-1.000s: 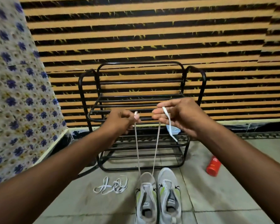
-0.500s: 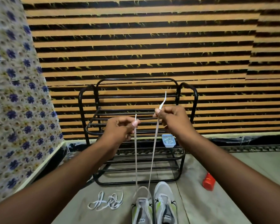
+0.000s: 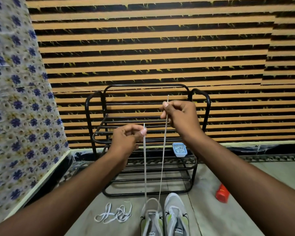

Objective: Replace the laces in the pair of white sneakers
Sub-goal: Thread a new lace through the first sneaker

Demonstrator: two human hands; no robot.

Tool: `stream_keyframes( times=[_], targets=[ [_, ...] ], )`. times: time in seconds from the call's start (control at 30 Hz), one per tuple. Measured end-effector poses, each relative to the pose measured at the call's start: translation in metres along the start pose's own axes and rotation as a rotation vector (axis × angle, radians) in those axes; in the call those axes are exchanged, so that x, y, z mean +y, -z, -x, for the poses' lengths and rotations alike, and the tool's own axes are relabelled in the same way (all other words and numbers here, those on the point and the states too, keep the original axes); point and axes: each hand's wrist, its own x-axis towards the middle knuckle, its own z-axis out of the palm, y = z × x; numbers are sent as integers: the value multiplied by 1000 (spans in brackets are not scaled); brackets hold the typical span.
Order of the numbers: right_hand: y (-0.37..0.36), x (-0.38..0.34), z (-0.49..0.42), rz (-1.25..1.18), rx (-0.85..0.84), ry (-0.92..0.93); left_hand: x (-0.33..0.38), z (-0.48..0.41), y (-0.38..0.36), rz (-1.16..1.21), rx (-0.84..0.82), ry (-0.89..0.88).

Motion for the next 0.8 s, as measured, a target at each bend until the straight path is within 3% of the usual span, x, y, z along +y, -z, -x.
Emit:
stream_keyframes(
  times=[0.8],
  targets=[
    [-6, 0, -5, 25, -50, 89, 2, -1, 4, -65, 28, -16]
  ],
)
